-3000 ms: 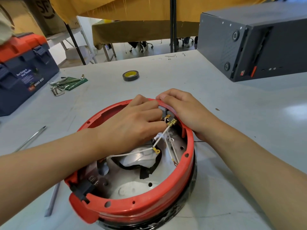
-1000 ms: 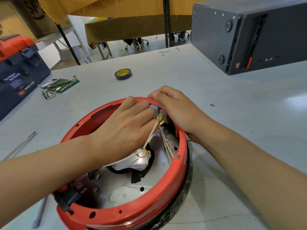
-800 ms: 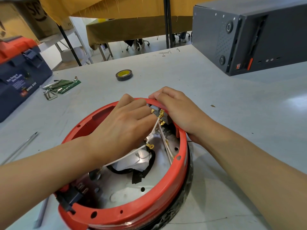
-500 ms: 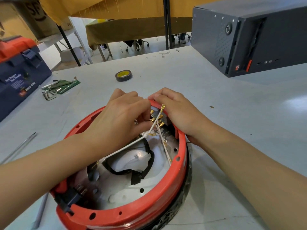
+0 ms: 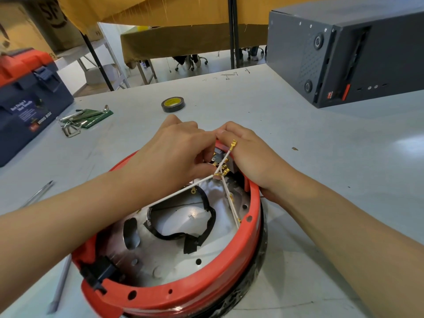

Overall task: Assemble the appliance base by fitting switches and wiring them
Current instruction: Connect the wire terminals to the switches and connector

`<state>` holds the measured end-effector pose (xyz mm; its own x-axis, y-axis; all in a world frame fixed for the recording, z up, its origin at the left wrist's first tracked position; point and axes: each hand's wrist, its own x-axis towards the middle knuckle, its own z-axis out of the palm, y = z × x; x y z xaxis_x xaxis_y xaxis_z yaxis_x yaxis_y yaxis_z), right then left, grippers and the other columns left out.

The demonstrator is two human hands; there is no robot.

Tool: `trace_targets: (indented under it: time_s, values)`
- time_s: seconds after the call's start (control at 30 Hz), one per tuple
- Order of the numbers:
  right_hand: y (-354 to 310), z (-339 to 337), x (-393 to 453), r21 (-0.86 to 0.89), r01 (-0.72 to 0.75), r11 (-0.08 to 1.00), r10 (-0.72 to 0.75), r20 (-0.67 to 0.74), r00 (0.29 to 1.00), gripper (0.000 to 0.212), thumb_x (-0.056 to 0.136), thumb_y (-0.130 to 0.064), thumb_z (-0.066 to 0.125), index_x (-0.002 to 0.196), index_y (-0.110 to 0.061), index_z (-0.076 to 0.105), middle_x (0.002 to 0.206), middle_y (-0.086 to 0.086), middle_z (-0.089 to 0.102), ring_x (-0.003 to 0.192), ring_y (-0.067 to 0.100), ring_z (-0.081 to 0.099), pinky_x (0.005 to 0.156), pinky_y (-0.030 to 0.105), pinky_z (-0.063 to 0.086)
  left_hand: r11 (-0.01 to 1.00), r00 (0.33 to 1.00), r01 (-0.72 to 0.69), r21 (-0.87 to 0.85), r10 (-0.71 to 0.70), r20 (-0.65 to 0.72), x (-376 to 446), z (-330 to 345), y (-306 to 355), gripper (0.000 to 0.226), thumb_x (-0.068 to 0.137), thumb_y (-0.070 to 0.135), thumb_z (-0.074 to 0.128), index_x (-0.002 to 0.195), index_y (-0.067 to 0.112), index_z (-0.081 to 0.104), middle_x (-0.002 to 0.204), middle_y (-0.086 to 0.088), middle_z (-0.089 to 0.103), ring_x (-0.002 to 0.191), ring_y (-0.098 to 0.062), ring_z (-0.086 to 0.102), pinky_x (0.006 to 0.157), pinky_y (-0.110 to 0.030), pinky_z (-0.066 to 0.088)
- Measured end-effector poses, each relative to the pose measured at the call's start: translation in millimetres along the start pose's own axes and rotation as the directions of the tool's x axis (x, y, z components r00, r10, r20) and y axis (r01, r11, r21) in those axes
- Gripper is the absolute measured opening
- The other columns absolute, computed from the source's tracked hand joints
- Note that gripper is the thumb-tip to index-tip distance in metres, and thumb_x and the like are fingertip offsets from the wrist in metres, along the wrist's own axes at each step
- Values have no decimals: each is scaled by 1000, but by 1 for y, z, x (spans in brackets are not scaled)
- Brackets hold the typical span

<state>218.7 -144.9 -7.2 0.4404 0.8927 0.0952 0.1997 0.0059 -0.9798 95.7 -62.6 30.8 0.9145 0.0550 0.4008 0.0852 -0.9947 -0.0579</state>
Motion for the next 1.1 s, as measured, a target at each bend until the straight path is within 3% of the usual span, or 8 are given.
trace_targets:
  time_s: [0.23,0.37,0.53,0.6,0.77,0.87,1.03,1.1]
  values:
    - [0,2,0,17,-3,1000,3,3,1000,29,99,-23,40,72,-20,50,80,10,54,77,28,50,82,51,46,999,1000,-21,37,21,-16,2,0,1,29,65,26,79,65,10,55,59,12,33,58,-13,36,64,-33,27]
    - [0,2,0,-6,-5,1000,5,12,1000,22,96,-23,42,79,-15,53,91,17,58,90,36,55,86,49,46,1000,1000,-17,26,17,15,4,2,4,18,68,17,72,67,11,55,55,7,47,55,-23,52,65,-33,32]
    - [1,-3,1,-59,23,998,-22,17,1000,26,98,-28,42,75,-19,52,79,5,54,75,19,50,73,40,41,1000,999,9,17,-10,31,1,2,2,19,69,27,69,68,12,57,57,10,43,53,-18,47,64,-34,33]
    - [2,-4,1,-93,32,995,-30,25,999,24,99,-28,42,79,-22,55,82,7,59,76,22,54,74,40,43,1000,999,30,8,-31,39,-1,3,2,24,70,29,74,73,13,57,60,10,45,55,-13,43,66,-34,35]
    - [4,-5,3,-126,53,991,-50,22,998,20,99,-29,43,91,-26,61,95,1,66,90,19,61,85,37,47,980,979,169,-106,-154,133,-16,-6,-3,27,76,34,72,87,24,50,74,14,56,67,-9,51,70,-28,36]
    - [4,-5,4,-149,49,988,-49,8,999,23,99,-29,42,101,-24,64,99,-4,66,95,14,61,87,32,48,949,961,265,-169,-246,122,-27,-15,-4,20,74,25,76,83,20,59,78,11,53,69,-7,52,66,-22,38]
    - [4,-5,2,-123,34,992,-35,0,999,22,98,-30,44,100,-24,66,97,0,69,92,17,64,88,37,50,887,901,418,-198,-376,217,-36,-14,0,10,74,28,74,80,24,67,71,10,66,66,-2,58,62,-9,40]
    - [4,-5,2,-130,36,991,-38,-6,999,23,98,-30,43,99,-25,66,97,1,69,92,17,64,84,29,49,858,882,455,-240,-398,251,-39,-12,2,11,75,27,74,81,25,65,70,11,67,69,1,58,61,-9,41]
